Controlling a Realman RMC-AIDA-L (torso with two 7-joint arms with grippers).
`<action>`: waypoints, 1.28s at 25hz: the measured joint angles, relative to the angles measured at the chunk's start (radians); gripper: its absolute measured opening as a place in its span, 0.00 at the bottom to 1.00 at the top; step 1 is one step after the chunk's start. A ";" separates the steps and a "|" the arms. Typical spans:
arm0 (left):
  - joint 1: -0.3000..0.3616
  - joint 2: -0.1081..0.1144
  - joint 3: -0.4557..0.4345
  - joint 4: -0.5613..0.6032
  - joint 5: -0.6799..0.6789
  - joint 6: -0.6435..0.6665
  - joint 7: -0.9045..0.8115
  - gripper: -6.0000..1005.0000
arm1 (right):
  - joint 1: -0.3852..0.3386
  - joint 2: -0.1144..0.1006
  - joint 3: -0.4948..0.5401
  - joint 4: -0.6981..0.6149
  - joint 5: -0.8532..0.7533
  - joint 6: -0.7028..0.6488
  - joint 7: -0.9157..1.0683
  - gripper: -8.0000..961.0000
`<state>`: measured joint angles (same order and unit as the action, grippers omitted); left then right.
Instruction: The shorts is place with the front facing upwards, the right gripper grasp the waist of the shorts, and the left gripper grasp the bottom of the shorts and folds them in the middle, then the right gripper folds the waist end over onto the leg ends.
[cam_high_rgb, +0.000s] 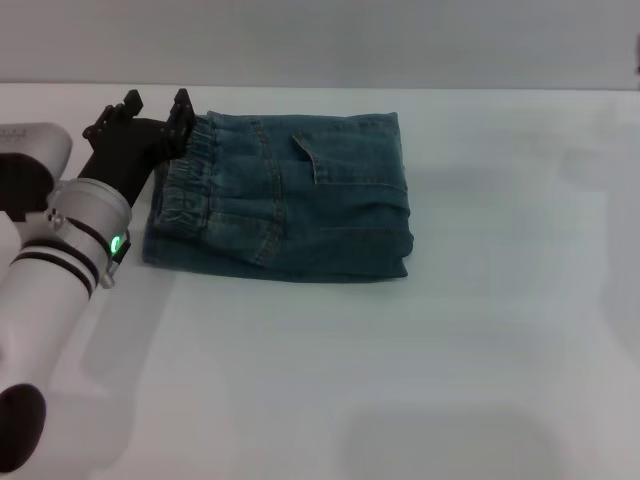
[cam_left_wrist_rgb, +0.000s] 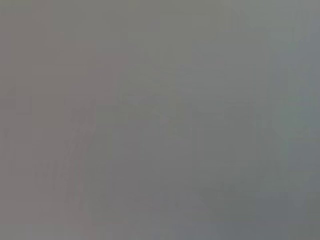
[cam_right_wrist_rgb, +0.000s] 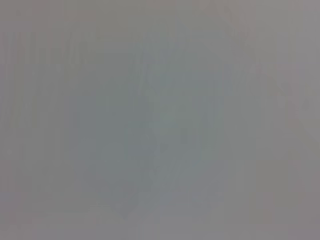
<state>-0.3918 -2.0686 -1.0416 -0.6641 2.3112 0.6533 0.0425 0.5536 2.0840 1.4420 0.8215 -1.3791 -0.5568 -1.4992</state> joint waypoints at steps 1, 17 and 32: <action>0.000 0.000 0.000 0.000 0.000 0.000 0.000 0.61 | 0.001 0.000 -0.076 -0.003 -0.046 -0.098 0.050 0.43; -0.070 -0.005 0.093 0.191 0.002 0.193 -0.086 0.61 | 0.012 -0.010 -0.621 -0.401 -1.023 -0.393 1.525 0.36; -0.067 -0.005 0.097 0.204 -0.005 0.198 -0.090 0.61 | 0.112 -0.010 -0.750 -0.373 -1.140 -0.141 1.718 0.01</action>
<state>-0.4585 -2.0738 -0.9448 -0.4598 2.3059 0.8510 -0.0477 0.6658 2.0741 0.6921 0.4487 -2.5191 -0.6977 0.2187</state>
